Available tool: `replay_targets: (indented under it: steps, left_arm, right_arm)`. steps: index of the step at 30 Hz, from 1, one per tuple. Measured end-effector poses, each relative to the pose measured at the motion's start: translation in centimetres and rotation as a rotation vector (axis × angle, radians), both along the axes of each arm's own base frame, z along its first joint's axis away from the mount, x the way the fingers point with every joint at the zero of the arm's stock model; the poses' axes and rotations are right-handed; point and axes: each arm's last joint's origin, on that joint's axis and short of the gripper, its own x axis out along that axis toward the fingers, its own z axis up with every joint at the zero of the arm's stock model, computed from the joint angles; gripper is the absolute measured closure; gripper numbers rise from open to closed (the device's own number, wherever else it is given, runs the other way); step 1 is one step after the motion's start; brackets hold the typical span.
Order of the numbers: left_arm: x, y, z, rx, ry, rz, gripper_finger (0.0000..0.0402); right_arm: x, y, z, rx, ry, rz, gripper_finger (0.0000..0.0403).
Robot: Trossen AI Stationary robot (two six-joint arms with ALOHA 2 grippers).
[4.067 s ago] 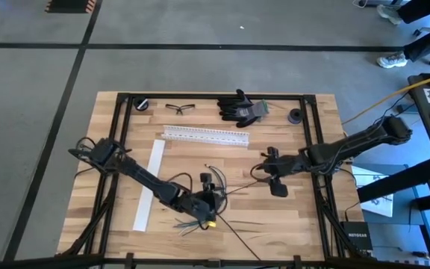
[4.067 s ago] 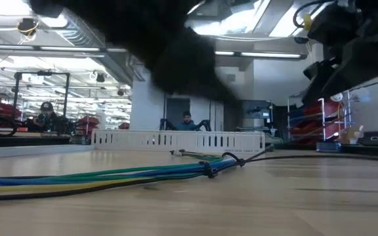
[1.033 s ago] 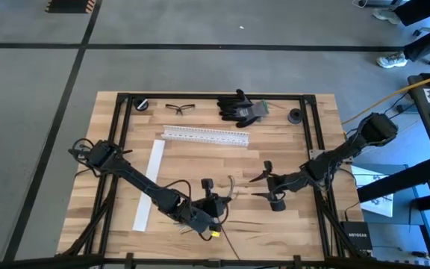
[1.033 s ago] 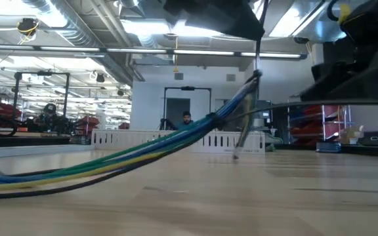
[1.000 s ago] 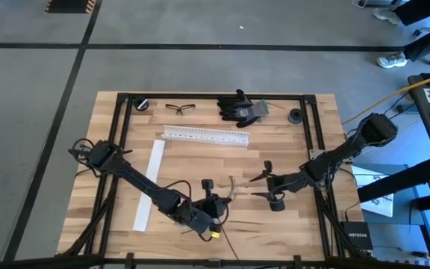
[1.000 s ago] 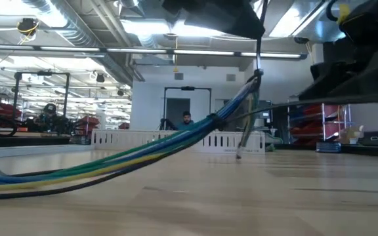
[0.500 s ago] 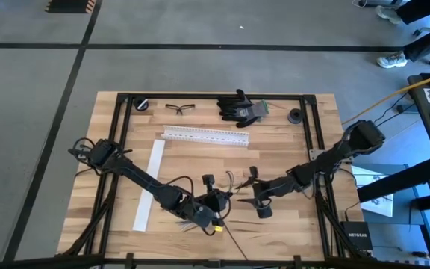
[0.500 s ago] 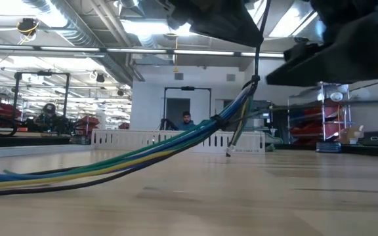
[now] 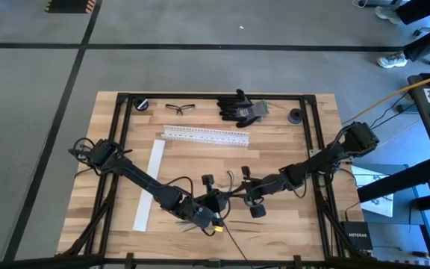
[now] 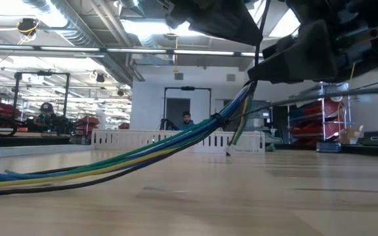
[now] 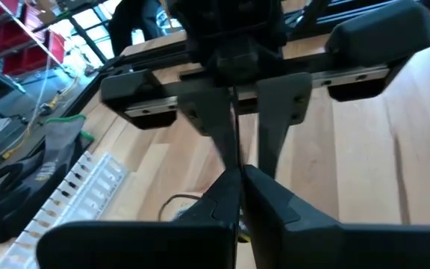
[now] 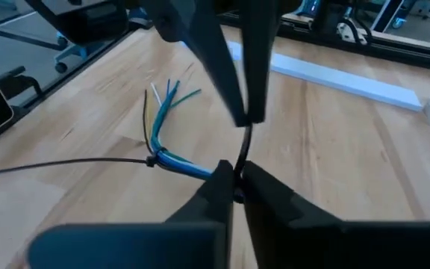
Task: Ziptie cables
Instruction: Wrap the black zip tie on the cable
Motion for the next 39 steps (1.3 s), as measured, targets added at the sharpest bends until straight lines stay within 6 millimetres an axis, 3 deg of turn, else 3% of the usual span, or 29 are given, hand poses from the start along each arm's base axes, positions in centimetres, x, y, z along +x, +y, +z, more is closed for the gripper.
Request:
replay_targets:
  steps: [4, 10, 13, 21, 24, 31, 34, 39]
  left_arm:
    - [-0.1, 0.0, 0.4, 0.009, -0.008, 0.008, 0.0401]
    - [-1.1, 0.3, 3.2, 0.061, -0.064, 0.054, 0.0401]
    - [-1.4, 0.4, 4.1, 0.061, -0.079, 0.062, 0.0401]
    - [-2.6, 0.3, 3.0, -0.025, -0.002, 0.096, 0.0398]
    - [-3.5, 0.0, 3.5, -0.102, 0.001, 0.093, 0.0374]
    - [-6.4, -1.3, 6.8, -0.341, -0.03, 0.017, 0.0292]
    - [-6.7, -1.9, 4.5, -0.419, 0.015, 0.04, 0.0277]
    - [-4.7, -1.4, -1.4, -0.397, 0.055, 0.094, 0.0272]
  right_arm:
    - [0.1, 0.1, -0.5, 0.005, 0.017, 0.002, 0.0399]
    - [0.4, 0.2, -3.7, -0.012, 0.127, 0.005, 0.0402]
    - [0.7, 0.4, -4.4, -0.006, 0.148, 0.003, 0.0402]
    - [1.4, 0.8, -3.8, -0.021, 0.142, 0.026, 0.0403]
    - [1.3, 0.7, -4.1, -0.034, 0.165, 0.022, 0.0403]
    - [1.3, 0.7, -4.2, -0.041, 0.174, 0.017, 0.0403]
    - [1.3, 0.7, -4.2, -0.041, 0.174, 0.017, 0.0403]
    - [1.3, 0.7, -4.2, -0.046, 0.174, 0.018, 0.0403]
